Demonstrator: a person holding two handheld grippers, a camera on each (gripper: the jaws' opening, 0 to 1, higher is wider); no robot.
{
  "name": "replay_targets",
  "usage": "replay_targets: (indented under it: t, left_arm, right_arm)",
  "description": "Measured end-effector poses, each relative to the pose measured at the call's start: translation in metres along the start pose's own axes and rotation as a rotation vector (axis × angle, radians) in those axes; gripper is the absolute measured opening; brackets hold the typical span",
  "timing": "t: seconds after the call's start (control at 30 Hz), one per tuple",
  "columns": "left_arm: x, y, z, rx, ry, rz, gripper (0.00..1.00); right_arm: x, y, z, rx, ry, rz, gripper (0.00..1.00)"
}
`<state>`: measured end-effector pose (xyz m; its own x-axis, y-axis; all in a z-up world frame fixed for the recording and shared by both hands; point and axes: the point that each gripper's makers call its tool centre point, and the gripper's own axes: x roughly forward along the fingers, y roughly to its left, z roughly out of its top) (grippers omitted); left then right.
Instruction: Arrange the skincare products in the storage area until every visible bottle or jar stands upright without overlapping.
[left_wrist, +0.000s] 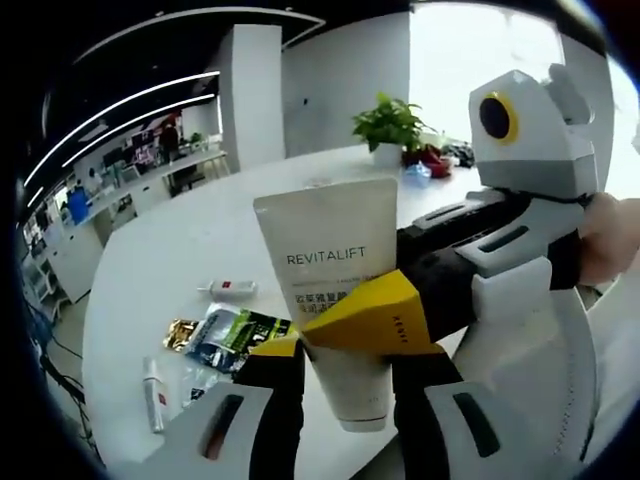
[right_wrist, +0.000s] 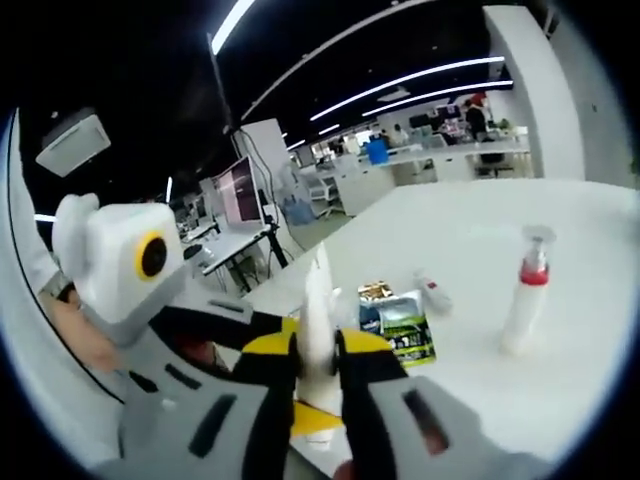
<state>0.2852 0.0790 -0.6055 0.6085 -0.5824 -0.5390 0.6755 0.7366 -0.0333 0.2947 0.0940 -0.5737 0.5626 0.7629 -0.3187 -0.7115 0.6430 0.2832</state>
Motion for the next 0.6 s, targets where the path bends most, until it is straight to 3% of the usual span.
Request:
replay_targets:
  t: [0.2, 0.3, 0.37, 0.6]
  left_arm:
    - [-0.001, -0.006, 0.005, 0.027, -0.028, -0.044, 0.32]
    - [-0.002, -0.01, 0.008, 0.021, -0.042, -0.094, 0.32]
    - [-0.002, -0.016, 0.009, 0.027, -0.034, -0.165, 0.31]
    - [-0.009, -0.031, 0.01, 0.085, -0.024, -0.336, 0.3]
  right_arm:
    - [-0.007, -0.004, 0.001, 0.064, -0.018, 0.009, 0.13]
    - [-0.011, -0.004, 0.004, 0.009, -0.012, 0.037, 0.13]
    - [-0.015, -0.003, 0.005, -0.015, -0.006, 0.058, 0.13]
    - [-0.033, 0.019, 0.018, -0.097, -0.036, 0.258, 0.13]
